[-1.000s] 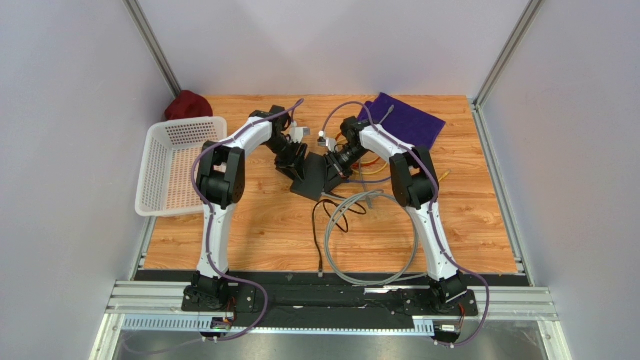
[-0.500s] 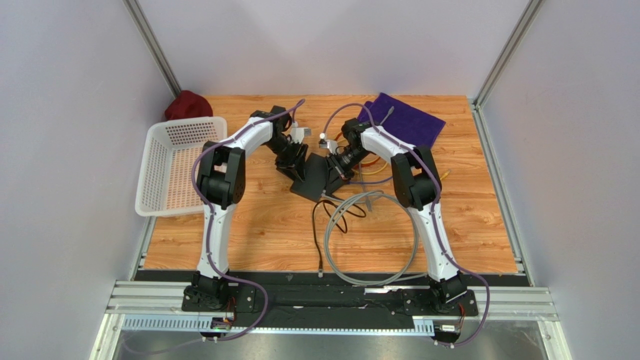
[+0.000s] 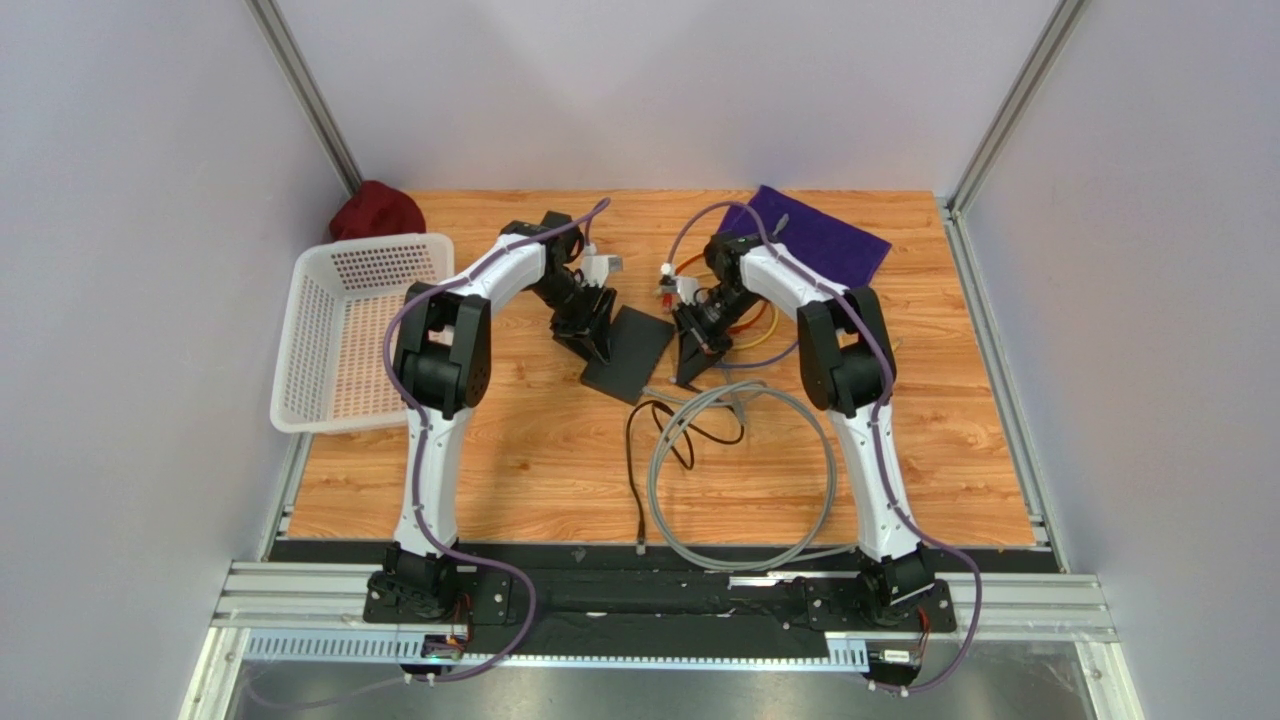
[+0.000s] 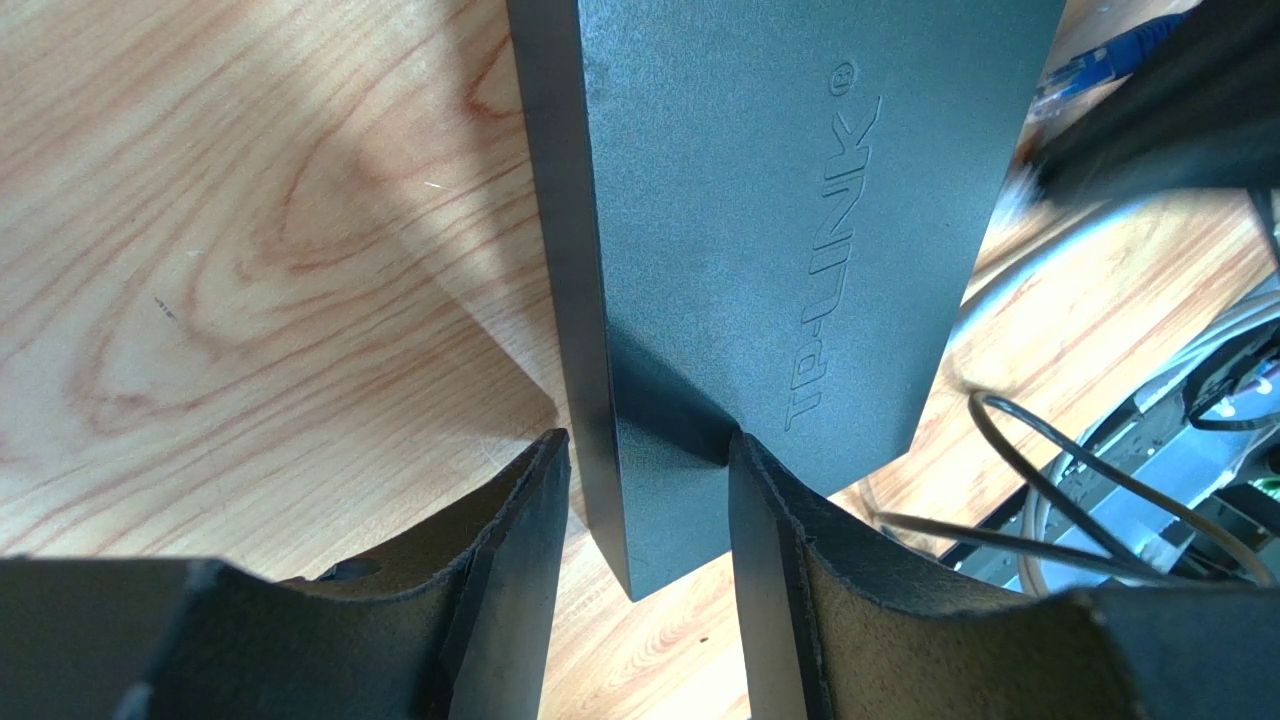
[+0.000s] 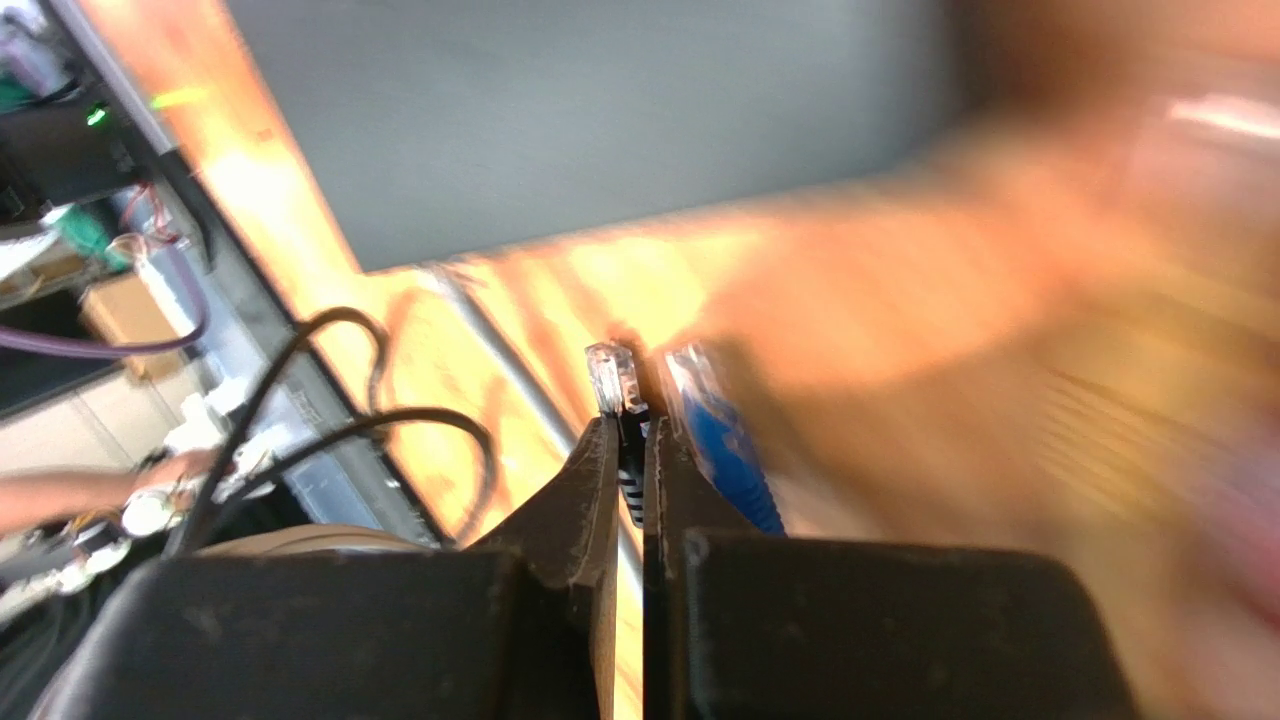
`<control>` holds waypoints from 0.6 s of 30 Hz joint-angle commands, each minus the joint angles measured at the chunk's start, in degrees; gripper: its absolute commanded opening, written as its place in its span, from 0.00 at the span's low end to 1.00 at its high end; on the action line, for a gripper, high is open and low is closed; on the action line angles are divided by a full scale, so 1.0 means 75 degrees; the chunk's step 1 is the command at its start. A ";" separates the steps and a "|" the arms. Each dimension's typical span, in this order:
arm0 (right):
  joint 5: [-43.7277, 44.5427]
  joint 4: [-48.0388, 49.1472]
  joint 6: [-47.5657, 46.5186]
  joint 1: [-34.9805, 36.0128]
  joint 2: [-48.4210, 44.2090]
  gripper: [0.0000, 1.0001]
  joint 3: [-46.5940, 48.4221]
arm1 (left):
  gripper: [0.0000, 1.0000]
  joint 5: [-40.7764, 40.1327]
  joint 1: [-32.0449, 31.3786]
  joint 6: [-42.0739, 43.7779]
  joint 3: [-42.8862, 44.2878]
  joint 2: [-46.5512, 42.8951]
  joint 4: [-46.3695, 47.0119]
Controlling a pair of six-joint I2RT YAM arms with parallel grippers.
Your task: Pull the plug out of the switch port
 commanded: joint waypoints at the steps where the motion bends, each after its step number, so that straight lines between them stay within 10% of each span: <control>1: 0.2166 0.0308 -0.0583 -0.0785 0.0103 0.00 0.0418 | 0.50 -0.1096 -0.0084 0.0443 -0.0292 0.0268 -0.0045; 18: 0.2757 0.0754 -0.0643 -0.1806 -0.0505 0.00 0.1450 | 0.51 -0.1061 -0.0084 0.0525 -0.0491 0.0151 -0.0069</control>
